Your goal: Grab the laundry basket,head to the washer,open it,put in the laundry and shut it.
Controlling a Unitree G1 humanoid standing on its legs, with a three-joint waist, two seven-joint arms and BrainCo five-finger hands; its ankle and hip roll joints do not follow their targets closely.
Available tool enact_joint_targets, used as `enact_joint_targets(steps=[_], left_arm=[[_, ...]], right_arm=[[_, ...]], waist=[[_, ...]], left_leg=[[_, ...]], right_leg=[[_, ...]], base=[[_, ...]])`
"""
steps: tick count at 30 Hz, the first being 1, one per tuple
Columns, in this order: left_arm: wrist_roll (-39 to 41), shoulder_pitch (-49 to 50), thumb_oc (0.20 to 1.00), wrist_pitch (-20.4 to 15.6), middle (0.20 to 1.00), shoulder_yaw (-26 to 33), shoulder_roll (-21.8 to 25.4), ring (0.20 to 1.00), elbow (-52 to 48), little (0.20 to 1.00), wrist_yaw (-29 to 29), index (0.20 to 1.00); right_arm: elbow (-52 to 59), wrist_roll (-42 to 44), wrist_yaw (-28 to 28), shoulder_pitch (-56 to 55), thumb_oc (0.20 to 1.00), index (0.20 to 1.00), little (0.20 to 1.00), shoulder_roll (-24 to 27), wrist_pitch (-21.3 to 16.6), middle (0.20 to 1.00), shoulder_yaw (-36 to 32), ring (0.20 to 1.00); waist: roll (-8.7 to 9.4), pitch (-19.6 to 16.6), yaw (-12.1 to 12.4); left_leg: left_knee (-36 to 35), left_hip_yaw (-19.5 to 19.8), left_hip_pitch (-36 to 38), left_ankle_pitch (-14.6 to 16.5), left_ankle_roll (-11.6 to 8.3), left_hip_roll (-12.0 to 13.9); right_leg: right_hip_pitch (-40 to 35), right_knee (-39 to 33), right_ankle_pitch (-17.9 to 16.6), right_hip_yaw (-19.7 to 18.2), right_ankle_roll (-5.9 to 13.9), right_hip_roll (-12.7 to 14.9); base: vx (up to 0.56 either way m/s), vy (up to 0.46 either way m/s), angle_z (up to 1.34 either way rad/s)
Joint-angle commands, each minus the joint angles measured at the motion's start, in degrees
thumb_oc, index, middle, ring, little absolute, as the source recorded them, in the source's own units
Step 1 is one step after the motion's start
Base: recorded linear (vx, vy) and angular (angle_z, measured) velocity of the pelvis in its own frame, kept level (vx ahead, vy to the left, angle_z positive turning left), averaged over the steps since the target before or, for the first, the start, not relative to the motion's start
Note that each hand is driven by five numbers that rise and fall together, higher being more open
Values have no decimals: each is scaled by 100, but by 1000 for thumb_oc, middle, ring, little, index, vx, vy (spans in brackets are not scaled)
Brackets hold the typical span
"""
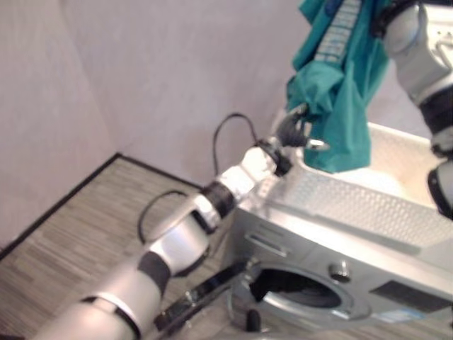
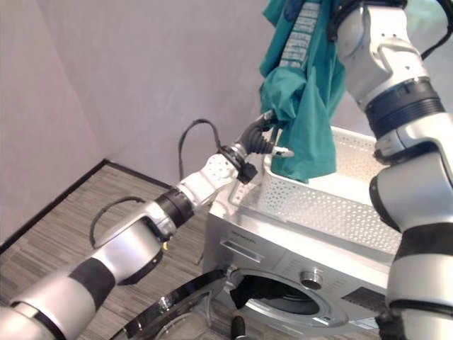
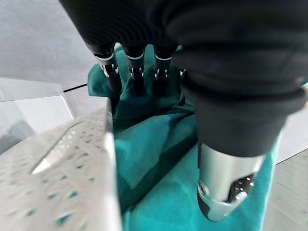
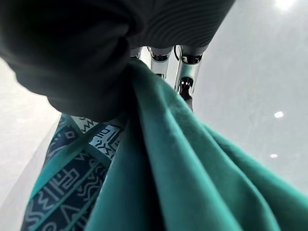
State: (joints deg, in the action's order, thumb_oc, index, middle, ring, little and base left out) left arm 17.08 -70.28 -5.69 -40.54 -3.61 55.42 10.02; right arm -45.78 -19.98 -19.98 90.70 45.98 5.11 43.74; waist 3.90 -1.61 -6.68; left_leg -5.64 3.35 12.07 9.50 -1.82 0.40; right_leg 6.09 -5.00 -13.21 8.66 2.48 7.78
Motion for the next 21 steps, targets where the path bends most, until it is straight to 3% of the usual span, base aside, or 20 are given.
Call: enact_joint_targets(steps=[1, 14, 21], left_arm=[[167, -1252, 1000, -205, 1000, -250, -205, 1000, 498, 1000, 288, 1000], [1122, -1079, 1000, -123, 1000, 108, -541, 1000, 720, 1000, 104, 1000], [1327, -755, 1000, -58, 1000, -60, -746, 1000, 600, 1000, -104, 1000]], right_arm=[[-227, 228, -98, 904, 200, 200, 200, 196, 48, 200, -171, 200], [-166, 419, -57, 823, 200, 200, 200, -52, 156, 200, -419, 200], [-241, 624, -103, 766, 200, 200, 200, -251, 139, 200, -582, 200]], waist=[[-145, -119, 24], [-219, -176, -98], [-251, -181, -151]], left_leg=[[64, -369, -183, 14, 190, -23], [64, -448, -136, 30, 172, -1], [64, -477, -105, 33, 176, -2]], right_leg=[[-589, 156, 890, -125, 718, 185], [-594, 164, 899, -206, 698, 139], [-598, 184, 900, -239, 689, 134]], base=[[1, -8, -8], [1, -2, -2], [0, -3, -1]])
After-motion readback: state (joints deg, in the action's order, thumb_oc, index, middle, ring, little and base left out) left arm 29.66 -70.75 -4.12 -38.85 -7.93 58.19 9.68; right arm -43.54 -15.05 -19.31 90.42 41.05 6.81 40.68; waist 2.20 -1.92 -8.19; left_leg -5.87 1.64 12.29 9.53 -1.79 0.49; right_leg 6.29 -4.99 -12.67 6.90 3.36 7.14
